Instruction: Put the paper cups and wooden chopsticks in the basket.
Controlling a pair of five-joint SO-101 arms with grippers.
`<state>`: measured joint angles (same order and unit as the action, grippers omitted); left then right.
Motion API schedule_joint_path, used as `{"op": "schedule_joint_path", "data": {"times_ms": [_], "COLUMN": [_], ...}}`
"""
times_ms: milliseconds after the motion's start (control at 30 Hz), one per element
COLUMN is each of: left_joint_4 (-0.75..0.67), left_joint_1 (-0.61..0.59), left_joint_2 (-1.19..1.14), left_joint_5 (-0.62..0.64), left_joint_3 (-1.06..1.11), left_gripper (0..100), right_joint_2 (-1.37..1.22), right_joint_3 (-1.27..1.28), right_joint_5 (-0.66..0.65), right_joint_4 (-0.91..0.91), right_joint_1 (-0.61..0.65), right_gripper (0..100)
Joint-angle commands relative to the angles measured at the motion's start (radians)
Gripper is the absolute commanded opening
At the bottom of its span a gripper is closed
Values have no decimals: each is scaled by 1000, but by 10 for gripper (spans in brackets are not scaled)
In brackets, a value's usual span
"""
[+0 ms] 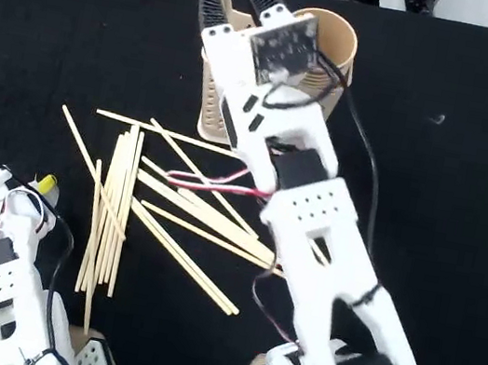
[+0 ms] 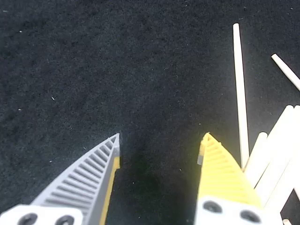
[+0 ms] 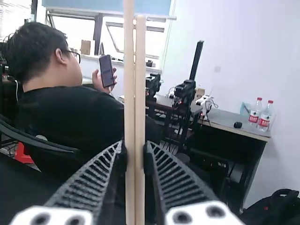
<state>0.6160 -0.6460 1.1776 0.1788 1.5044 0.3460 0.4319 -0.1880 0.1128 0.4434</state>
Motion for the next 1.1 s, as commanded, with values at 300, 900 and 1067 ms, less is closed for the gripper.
{"op": "schedule_joint_path", "data": {"times_ms": [300, 900, 1067], "left_joint_4": [-9, -12, -12], "left_joint_1": [12, 12, 12], "left_joint_2": [15, 15, 15], "left_joint_5": [-12, -12, -12], "left_joint_3": [-50, -50, -50], "left_gripper": [264, 264, 264], "right_joint_2": [-134, 130, 344], "right_joint_3": [-77, 51, 61], "right_joint_5": [8, 8, 8], "right_joint_4": [26, -221, -370], "right_joint_1": [-72, -80, -74], "right_gripper": [11, 139, 124]}}
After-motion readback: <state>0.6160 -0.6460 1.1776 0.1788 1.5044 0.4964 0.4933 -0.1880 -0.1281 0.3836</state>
